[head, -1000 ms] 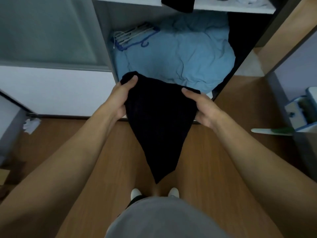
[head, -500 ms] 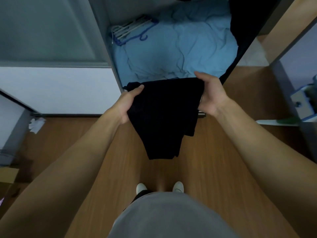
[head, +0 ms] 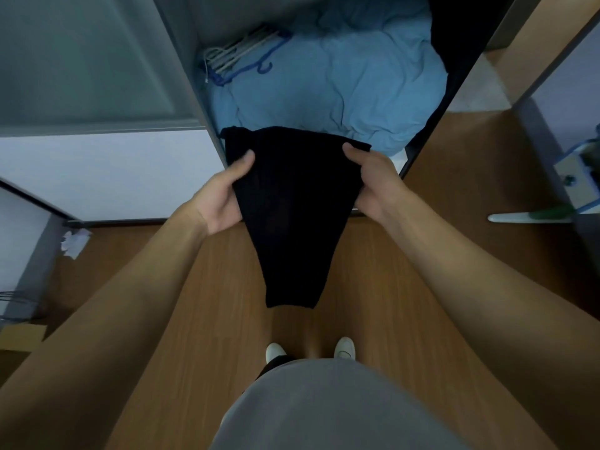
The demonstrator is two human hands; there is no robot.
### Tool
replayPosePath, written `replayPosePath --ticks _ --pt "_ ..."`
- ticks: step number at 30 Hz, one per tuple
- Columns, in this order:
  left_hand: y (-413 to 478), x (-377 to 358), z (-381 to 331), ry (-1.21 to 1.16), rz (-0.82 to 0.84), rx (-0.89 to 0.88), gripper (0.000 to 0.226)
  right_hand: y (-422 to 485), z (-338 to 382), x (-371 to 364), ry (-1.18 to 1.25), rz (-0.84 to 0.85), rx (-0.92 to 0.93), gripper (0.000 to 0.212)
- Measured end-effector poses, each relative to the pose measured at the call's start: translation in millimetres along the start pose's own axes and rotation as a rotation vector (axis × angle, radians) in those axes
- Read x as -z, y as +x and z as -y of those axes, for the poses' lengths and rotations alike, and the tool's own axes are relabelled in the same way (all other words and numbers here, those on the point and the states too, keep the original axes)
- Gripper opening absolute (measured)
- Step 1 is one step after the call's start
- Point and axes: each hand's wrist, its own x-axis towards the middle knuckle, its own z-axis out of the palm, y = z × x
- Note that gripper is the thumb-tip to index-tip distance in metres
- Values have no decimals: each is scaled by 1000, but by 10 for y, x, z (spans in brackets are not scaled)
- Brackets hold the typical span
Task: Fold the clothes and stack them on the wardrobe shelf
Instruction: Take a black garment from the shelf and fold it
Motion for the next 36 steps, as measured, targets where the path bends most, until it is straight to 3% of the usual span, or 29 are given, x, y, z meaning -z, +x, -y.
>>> replayPosePath --ticks 2,4,9,12,14,18,22,28,34,36 --pt "-18 61 48 168 -27 -5 42 6 52 -1 180 11 -114 23" --pt "22 34 42 284 -155 -72 35 9 63 54 234 35 -137 31" --pt "123 -158 53 353 -323 -110 21 -61 -75 154 -43 104 -76 37" --pt "131 -148 87 153 -398 -67 30 -49 -92 150 -160 29 19 30" --pt "122 -75 104 42 -423 -5 38 -30 -79 94 -116 3 10 28" --pt "94 43 153 56 -340 132 44 -12 -64 -24 30 38 -107 16" --pt "164 -24 105 123 -368 -12 41 -5 -30 79 11 74 -198 13" --pt "284 -230 157 260 -466 -88 23 48 -117 234 -174 -44 -98 30" --pt "287 -159 131 399 -524 -158 15 116 -187 171 -144 -111 -144 11" --pt "275 -105 115 436 -545 -165 13 134 -195 135 -196 -155 -137 26"
